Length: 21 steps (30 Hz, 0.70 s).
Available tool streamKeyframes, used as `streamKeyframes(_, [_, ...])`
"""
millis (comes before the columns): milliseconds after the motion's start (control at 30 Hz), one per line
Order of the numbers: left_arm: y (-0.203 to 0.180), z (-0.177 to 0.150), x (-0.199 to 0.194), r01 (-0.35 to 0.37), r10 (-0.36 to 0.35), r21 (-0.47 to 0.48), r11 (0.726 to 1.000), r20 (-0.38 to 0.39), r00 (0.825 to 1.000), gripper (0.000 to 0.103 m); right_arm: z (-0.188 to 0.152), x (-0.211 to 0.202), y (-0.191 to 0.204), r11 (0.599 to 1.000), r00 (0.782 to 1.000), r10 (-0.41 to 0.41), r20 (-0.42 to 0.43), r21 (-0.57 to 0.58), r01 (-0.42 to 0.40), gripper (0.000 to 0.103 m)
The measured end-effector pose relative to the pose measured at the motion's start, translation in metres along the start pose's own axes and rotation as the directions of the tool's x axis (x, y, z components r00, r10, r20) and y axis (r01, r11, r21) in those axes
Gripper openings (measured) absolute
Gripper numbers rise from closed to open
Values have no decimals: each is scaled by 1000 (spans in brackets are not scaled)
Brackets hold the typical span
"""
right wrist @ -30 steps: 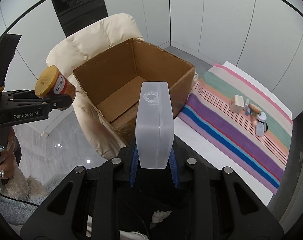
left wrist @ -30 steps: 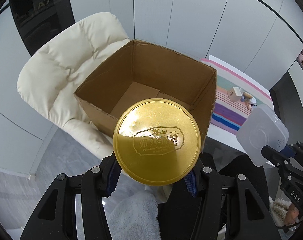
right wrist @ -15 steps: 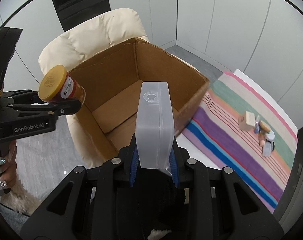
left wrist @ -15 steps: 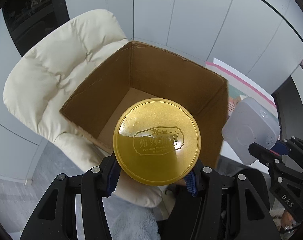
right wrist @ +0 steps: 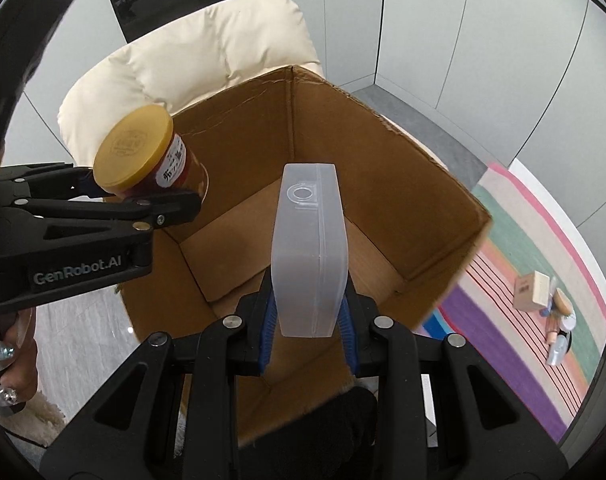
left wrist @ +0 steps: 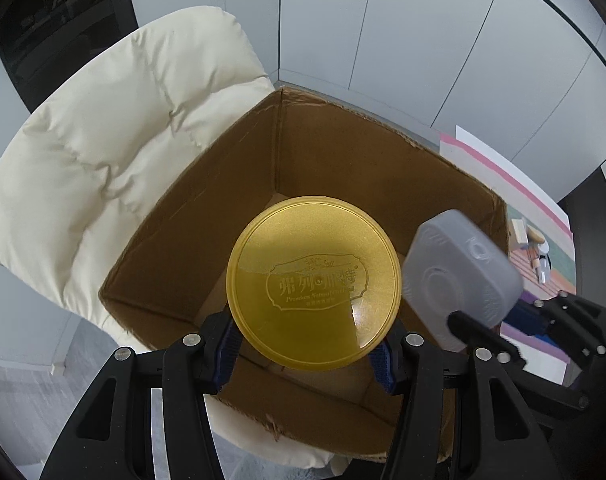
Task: Organize objects
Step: 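Open both tools to drop the jar and clear box into the cardboard box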
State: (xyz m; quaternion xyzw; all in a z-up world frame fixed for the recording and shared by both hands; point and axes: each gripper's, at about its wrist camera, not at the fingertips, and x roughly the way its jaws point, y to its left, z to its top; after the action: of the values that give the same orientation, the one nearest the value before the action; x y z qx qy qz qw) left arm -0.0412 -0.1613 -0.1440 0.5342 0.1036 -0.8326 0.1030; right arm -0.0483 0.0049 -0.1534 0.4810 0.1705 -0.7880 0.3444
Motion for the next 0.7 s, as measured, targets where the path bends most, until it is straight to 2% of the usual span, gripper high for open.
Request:
streamKeyframes(100, [5, 0, 1, 6, -6, -3, 1000, 4, 1000, 56, 2, 6, 1, 1000, 1000, 11, 9, 10, -11, 31])
streamKeyframes(133, [7, 0, 2, 15, -15, -10, 1000, 1, 1000, 57, 2, 6, 0, 1000, 1000, 16, 20, 17, -17, 39])
streamKeyframes(167, [9, 1, 4, 19, -19, -20, 1000, -6, 1000, 65, 3, 7, -1, 999, 1000, 13, 21, 32, -14, 71])
streamKeyframes(200, [12, 3, 5, 19, -19, -32, 999, -18, 1000, 76, 4, 8, -2, 999, 1000, 5, 22, 47, -6, 99])
streamKeyframes(233, [14, 3, 6, 18, -19, -41, 999, -22, 1000, 80, 5, 7, -4, 998, 999, -3, 34, 62, 1, 103])
streamKeyframes(267, [16, 3, 5, 16, -17, -48, 999, -21, 1000, 89, 4, 3, -5, 998, 998, -5, 57, 70, 1, 103])
streamKeyframes(300, [18, 3, 3, 12, -13, -54, 998, -14, 1000, 91, 5, 1, -5, 997, 998, -6, 65, 74, 2, 103])
streamKeyframes(700, [4, -2, -8, 5, -6, 5, 1000, 21, 1000, 91, -1, -10, -9, 995, 998, -16, 66, 103, 9, 103])
